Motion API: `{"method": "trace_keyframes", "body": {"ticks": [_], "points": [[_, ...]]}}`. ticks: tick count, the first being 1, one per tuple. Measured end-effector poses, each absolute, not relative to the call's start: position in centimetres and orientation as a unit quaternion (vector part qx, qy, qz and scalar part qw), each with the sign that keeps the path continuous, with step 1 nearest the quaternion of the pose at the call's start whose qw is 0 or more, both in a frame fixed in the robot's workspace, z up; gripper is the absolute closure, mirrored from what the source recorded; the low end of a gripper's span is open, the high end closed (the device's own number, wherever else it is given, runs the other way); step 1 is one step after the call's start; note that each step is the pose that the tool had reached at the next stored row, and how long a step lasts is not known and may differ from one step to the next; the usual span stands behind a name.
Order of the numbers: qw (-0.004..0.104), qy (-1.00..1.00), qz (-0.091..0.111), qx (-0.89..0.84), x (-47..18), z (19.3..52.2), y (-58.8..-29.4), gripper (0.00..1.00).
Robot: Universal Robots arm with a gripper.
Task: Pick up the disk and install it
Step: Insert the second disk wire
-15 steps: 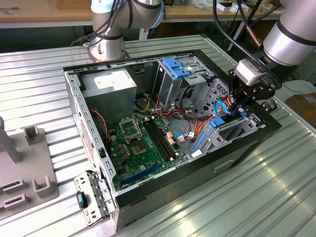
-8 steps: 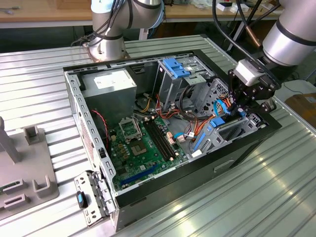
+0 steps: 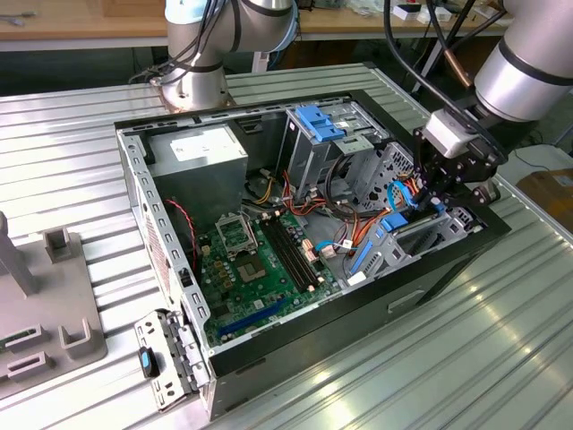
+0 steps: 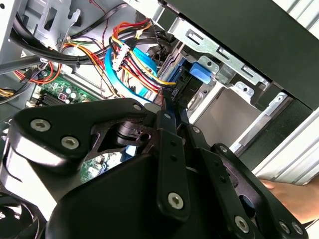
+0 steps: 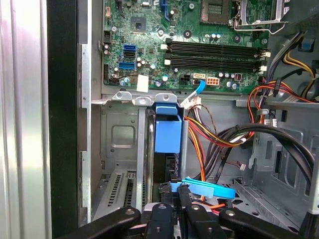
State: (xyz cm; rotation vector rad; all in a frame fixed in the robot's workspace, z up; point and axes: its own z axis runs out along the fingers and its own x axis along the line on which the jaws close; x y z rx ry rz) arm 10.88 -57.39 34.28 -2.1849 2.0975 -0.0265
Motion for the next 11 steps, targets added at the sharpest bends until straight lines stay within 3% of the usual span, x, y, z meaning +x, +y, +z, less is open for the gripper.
{"method": "trace_keyframes", "body": {"ticks": [11], "points": [[0.056,0.691,-0.008,-0.72,10.88,33.95,-57.41,0.84]]}}
